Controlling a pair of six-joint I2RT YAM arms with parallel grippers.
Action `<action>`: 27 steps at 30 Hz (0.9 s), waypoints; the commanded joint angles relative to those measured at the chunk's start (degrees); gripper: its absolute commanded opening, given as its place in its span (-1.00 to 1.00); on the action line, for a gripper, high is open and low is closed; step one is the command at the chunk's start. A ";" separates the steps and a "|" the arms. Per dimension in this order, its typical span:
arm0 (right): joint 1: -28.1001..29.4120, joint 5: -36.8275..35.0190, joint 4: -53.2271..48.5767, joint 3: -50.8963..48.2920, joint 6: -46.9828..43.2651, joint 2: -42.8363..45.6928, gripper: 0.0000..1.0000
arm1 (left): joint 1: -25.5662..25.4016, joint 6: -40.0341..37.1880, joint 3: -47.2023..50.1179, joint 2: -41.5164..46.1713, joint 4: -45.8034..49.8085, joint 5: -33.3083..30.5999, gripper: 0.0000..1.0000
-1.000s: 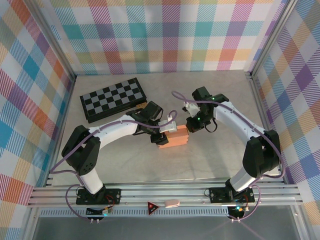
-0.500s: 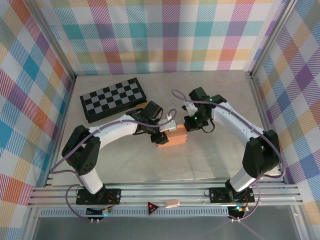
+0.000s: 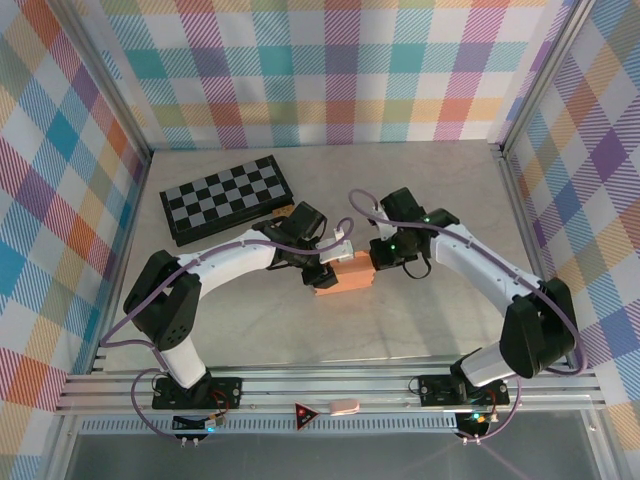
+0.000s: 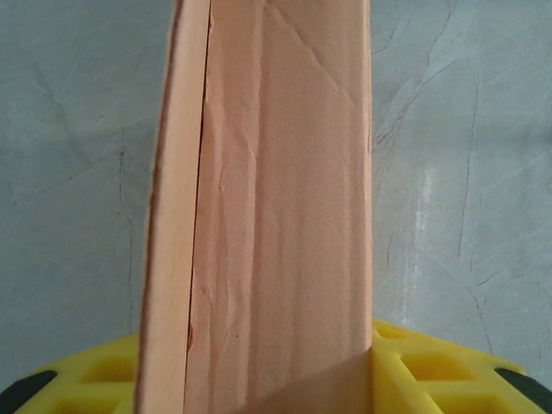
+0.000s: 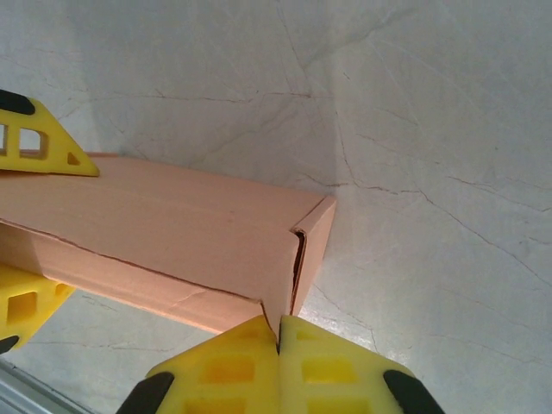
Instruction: Fold the paper box
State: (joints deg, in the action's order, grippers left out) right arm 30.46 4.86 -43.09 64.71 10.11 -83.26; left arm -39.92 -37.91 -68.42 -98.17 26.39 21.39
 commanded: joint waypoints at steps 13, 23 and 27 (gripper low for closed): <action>2.24 -3.18 5.25 -8.98 0.53 5.29 -1.00 | 0.55 5.95 -0.74 1.98 -3.83 -1.17 0.00; 2.51 -3.63 4.86 -7.57 0.63 5.57 -1.00 | 0.55 13.20 1.56 9.13 -6.90 -2.47 0.41; 2.60 -3.64 4.51 -6.55 0.79 5.10 -1.00 | 0.55 15.31 1.50 11.64 -6.21 -4.07 0.37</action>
State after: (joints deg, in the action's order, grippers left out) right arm 32.71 0.86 -35.66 57.12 10.31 -78.13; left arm -39.81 -25.39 -67.64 -88.92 20.67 18.59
